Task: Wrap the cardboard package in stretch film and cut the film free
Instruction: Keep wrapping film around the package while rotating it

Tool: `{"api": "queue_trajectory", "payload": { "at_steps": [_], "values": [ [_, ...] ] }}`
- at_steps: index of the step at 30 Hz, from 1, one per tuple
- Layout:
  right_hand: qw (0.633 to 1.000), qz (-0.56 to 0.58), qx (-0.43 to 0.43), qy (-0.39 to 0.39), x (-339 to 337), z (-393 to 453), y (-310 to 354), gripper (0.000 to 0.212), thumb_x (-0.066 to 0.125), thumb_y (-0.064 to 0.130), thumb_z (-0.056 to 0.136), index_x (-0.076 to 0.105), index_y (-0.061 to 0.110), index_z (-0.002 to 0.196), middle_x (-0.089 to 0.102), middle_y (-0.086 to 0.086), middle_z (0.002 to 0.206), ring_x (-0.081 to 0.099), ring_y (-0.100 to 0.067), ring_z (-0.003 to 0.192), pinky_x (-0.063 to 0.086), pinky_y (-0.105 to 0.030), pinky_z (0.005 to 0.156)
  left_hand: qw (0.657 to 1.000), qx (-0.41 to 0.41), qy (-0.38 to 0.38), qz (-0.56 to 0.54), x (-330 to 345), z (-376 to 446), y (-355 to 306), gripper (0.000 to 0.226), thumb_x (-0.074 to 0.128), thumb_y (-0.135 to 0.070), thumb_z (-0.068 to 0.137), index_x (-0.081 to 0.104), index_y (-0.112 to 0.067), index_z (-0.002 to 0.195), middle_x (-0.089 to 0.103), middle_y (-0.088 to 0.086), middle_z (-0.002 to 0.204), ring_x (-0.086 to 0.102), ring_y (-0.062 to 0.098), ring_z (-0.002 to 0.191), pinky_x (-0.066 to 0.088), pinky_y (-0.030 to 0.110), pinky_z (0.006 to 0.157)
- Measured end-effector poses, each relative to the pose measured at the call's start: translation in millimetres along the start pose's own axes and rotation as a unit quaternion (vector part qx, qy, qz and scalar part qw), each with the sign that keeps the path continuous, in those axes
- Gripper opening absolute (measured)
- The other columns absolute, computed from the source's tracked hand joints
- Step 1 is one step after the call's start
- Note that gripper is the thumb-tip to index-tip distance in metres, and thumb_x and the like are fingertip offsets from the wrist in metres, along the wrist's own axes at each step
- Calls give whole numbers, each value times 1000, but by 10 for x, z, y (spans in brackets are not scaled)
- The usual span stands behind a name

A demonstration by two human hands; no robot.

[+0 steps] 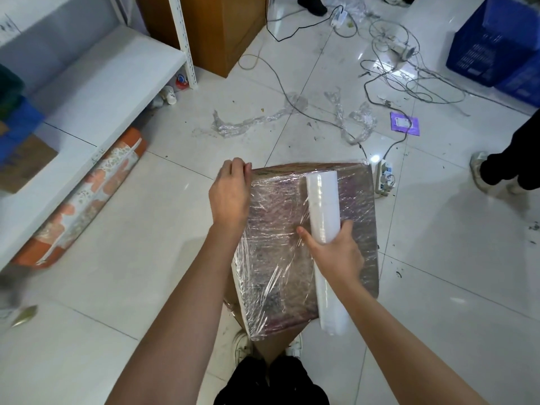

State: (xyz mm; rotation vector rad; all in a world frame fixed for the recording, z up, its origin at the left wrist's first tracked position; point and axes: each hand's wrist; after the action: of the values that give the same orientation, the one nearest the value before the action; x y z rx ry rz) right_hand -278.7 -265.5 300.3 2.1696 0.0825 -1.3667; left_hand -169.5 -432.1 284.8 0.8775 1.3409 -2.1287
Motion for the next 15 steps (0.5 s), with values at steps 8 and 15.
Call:
{"api": "queue_trajectory", "payload": {
  "at_steps": [8, 15],
  "values": [
    [1000, 6, 0, 1, -12, 38, 14, 86, 59, 81, 61, 37, 16, 114, 62, -6, 108, 62, -30, 100, 49, -43, 87, 972, 142, 69, 175, -24, -815, -151, 60, 19, -39, 101, 19, 0, 147, 14, 13, 157, 13, 24, 146, -6, 40, 120],
    [999, 20, -30, 33, -17, 120, -11, 83, 63, 78, 60, 35, 18, 109, 57, 0, 102, 61, -28, 96, 50, -42, 83, 955, 129, 101, 247, 310, -915, 108, 63, 11, -41, 101, 4, -2, 150, 6, 16, 159, 6, 25, 147, -4, 41, 120]
  ]
}}
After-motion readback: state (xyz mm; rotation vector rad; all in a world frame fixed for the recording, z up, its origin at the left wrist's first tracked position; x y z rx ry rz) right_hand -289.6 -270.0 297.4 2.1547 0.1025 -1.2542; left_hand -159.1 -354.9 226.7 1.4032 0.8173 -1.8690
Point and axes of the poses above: each hand's wrist, its own z-axis towards the middle knuckle, its own x-axis out of the palm, y = z × x
